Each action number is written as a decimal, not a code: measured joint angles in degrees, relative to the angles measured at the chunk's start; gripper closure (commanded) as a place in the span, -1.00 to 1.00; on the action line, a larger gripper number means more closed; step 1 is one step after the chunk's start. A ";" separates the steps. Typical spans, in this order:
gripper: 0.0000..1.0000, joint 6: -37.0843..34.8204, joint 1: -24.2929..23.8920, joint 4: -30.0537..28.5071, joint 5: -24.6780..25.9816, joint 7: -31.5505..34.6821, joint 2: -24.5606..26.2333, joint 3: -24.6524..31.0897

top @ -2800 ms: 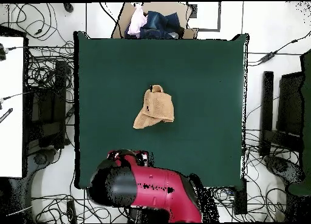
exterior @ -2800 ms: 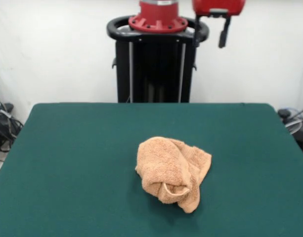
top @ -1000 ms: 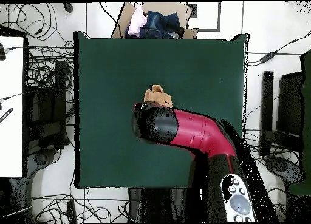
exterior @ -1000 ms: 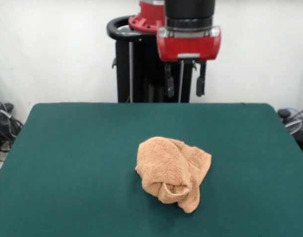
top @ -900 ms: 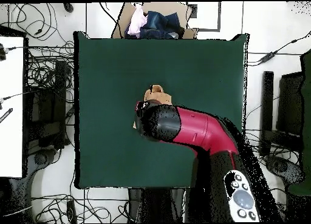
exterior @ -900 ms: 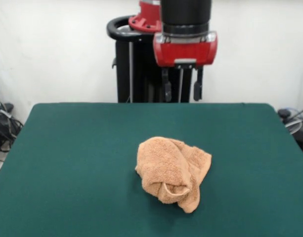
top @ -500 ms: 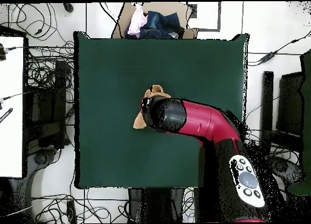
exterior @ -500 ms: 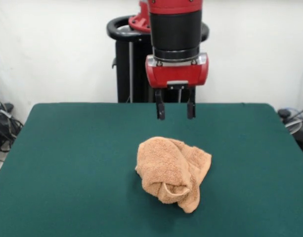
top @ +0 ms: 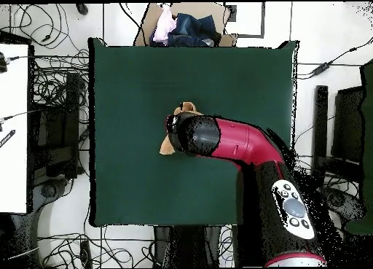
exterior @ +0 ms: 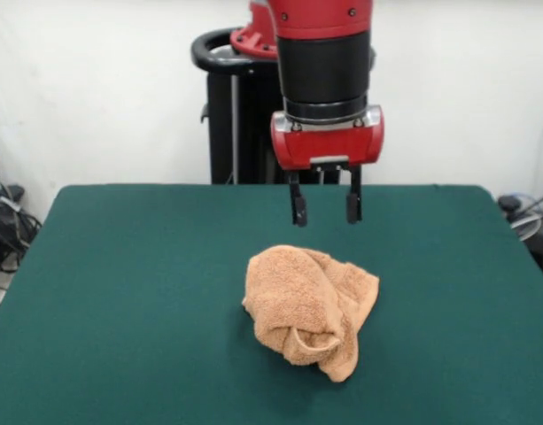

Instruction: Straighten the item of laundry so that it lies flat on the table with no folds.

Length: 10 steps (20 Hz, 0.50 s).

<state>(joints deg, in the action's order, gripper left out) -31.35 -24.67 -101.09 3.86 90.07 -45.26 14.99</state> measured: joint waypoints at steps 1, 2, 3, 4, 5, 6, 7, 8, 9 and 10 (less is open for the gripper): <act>-1.00 0.30 0.01 0.12 0.00 0.00 0.24 0.31; -1.00 0.36 0.02 0.16 0.00 0.00 0.32 0.45; -1.00 0.36 0.04 0.19 0.00 0.00 0.36 0.57; -1.00 0.36 0.04 0.22 0.02 0.00 0.35 0.58; -1.00 0.36 0.04 0.24 0.04 0.00 0.34 0.59; -1.00 0.36 0.02 0.30 0.13 0.00 0.36 0.59; -1.00 0.36 -0.21 0.62 0.54 0.00 0.57 0.78; -1.00 0.37 -0.44 0.94 0.95 0.00 0.79 0.98; -1.00 0.38 -0.79 1.27 1.37 0.00 1.10 1.29; -1.00 0.37 -1.00 1.44 1.60 0.00 1.29 1.49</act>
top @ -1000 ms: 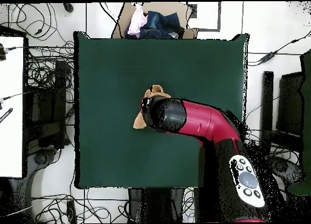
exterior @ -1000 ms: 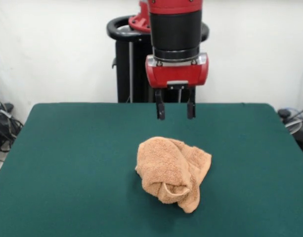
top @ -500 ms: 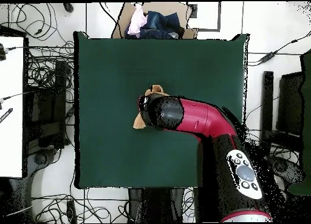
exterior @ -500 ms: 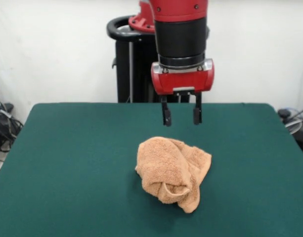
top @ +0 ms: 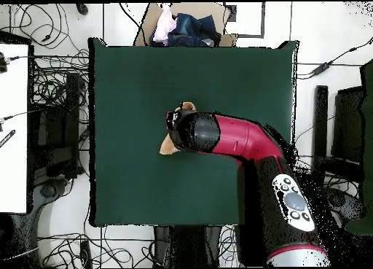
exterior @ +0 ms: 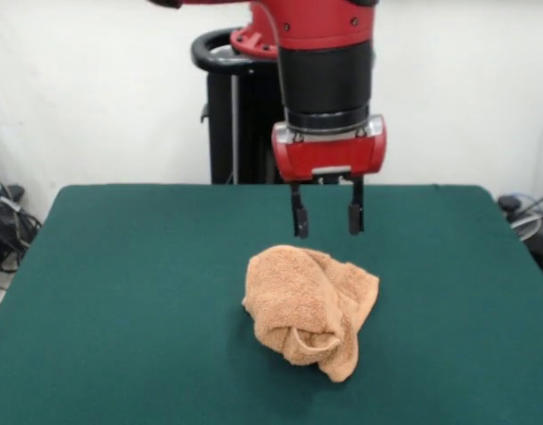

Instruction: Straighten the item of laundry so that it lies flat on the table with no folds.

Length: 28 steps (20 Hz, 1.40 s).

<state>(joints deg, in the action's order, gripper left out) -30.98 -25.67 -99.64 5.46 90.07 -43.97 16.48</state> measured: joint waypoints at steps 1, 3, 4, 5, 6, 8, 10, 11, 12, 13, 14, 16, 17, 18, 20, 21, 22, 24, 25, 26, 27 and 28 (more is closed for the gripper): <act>-1.00 0.01 -0.50 0.38 0.46 0.00 0.44 0.49; -1.00 0.04 -2.02 1.43 1.66 0.00 1.82 1.99; -1.00 0.20 -3.46 2.22 2.64 0.00 3.07 3.30; -1.00 0.25 -4.30 2.73 3.29 0.00 3.91 4.05; -1.00 0.30 -4.95 3.16 3.78 0.00 4.59 4.63; -1.00 0.32 -6.76 4.49 5.44 0.00 6.71 6.14; -1.00 0.32 -7.30 4.98 6.08 0.00 7.48 6.61; -1.00 0.32 -7.59 5.25 6.54 0.00 7.91 6.89; -1.00 0.31 -7.96 5.58 7.19 0.00 8.45 7.33; -1.00 0.32 -8.34 5.84 7.89 0.00 9.00 7.97; -1.00 0.32 -8.47 5.93 8.16 0.00 9.22 8.21; -1.00 0.32 -8.75 6.18 9.38 0.00 10.05 9.05; -1.00 0.33 -8.78 6.20 9.66 0.00 10.18 9.26; -1.00 0.37 -8.81 6.21 9.93 0.00 10.29 9.47; -1.00 0.57 -8.79 6.22 10.63 0.00 10.62 10.03; -1.00 0.82 -8.77 6.22 10.91 0.00 10.78 10.29; -1.00 0.94 -8.78 6.22 11.06 0.00 10.85 10.42; -1.00 1.18 -8.78 6.23 11.31 0.00 10.93 10.61; -1.00 1.51 -8.80 6.23 11.71 0.00 11.09 10.96; -1.00 1.79 -8.86 6.24 12.04 0.00 11.30 11.32; -1.00 1.97 -8.91 6.24 12.20 0.00 11.46 11.52; -1.00 2.16 -8.97 6.23 12.36 0.00 11.65 11.68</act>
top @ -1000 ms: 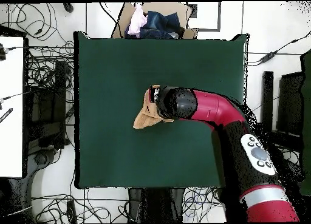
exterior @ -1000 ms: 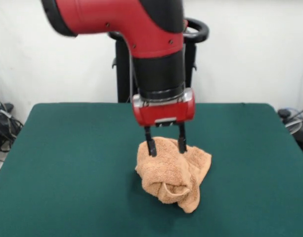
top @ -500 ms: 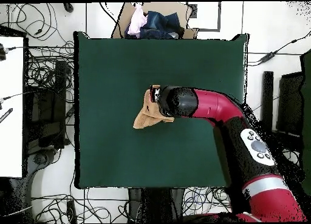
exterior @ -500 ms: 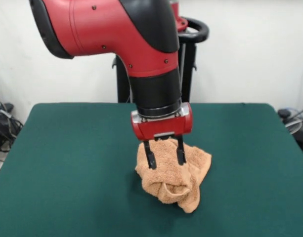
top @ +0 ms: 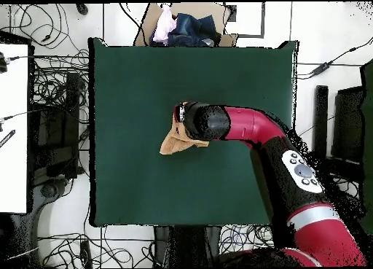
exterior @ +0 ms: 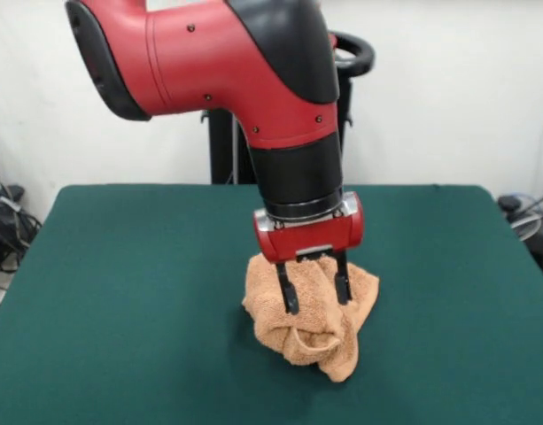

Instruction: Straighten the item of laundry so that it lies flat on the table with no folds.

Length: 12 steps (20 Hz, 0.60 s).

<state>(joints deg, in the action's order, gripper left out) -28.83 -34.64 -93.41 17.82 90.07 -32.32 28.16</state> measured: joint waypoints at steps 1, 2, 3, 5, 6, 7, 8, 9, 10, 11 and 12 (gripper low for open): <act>-1.00 0.76 -0.25 0.01 0.37 0.00 0.71 0.37; -1.00 1.31 -0.47 0.01 0.54 0.00 1.23 0.56; -1.00 1.86 -0.70 0.01 0.67 0.00 1.74 0.74; -1.00 2.74 -1.12 0.02 0.86 0.00 2.66 1.07; -1.00 3.30 -1.41 0.02 0.98 0.00 3.28 1.32; -1.00 3.82 -1.65 0.04 1.24 0.00 3.85 1.58; -1.00 4.18 -1.79 0.04 1.46 0.00 4.20 1.71; -1.00 5.14 -2.17 0.07 2.15 0.00 5.14 1.99; -1.00 5.65 -2.38 0.07 2.47 0.00 5.56 2.12; -1.00 6.15 -2.58 0.07 2.79 0.00 5.97 2.24; -1.00 6.65 -2.78 0.08 3.12 0.00 6.39 2.37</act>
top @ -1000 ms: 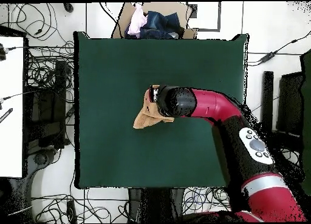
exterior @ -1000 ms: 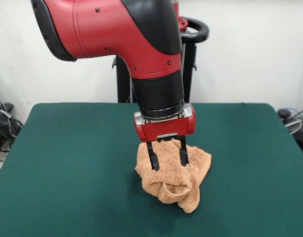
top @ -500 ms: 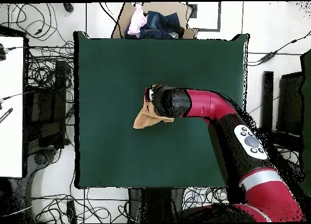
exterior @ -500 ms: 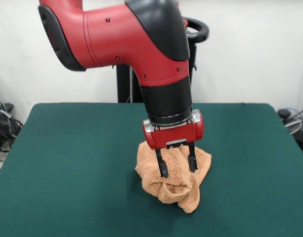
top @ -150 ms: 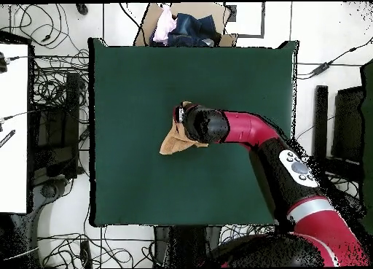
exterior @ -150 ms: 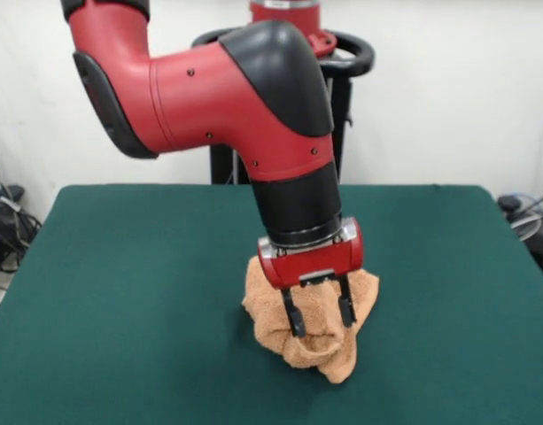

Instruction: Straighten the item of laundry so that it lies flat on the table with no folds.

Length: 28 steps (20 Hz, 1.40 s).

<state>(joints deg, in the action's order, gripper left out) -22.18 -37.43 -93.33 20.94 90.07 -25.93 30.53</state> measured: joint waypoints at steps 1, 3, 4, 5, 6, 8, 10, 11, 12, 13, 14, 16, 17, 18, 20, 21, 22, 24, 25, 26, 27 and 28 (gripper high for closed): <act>-1.00 0.50 -0.20 0.00 0.32 0.00 0.42 0.13; -1.00 1.66 -0.80 0.08 1.06 0.00 1.30 0.70; -1.00 2.26 -1.16 0.12 1.48 0.00 1.75 1.07; -1.00 2.61 -1.37 0.15 1.70 0.00 2.03 1.22; -1.00 3.14 -1.61 0.20 2.05 0.00 2.42 1.30; -1.00 3.69 -1.84 0.22 2.36 0.00 2.74 1.29; -1.00 3.86 -1.86 0.22 2.47 0.00 2.77 1.30; -1.00 3.86 -1.85 0.22 2.47 0.00 2.77 1.31; -1.00 3.86 -1.86 0.22 2.48 0.00 2.77 1.30; -1.00 3.86 -1.86 0.22 2.48 0.00 2.77 1.30; -1.00 3.86 -1.85 0.22 2.52 0.00 2.76 1.30; -1.00 3.86 -1.66 0.21 2.84 0.00 2.62 1.27; -1.00 3.86 -1.53 0.21 2.95 0.00 2.52 1.23; -1.00 3.86 -1.45 0.22 3.02 0.00 2.45 1.19; -1.00 3.85 -1.01 0.19 3.37 0.00 2.11 1.01; -1.00 3.85 -0.54 0.19 3.74 0.00 1.75 0.83; -1.00 3.85 -0.17 0.19 4.04 0.00 1.51 0.70; -1.00 3.83 0.49 0.18 4.48 0.00 1.09 0.59; 1.00 3.83 1.07 0.17 4.78 0.00 0.64 0.60; 1.00 3.83 1.13 0.17 4.79 0.00 0.57 0.60; 1.00 3.83 1.20 0.16 4.81 0.00 0.50 0.61; 1.00 3.83 1.32 0.16 4.84 0.00 0.37 0.61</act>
<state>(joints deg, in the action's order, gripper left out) -18.35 -36.10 -93.17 25.78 90.07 -25.56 31.13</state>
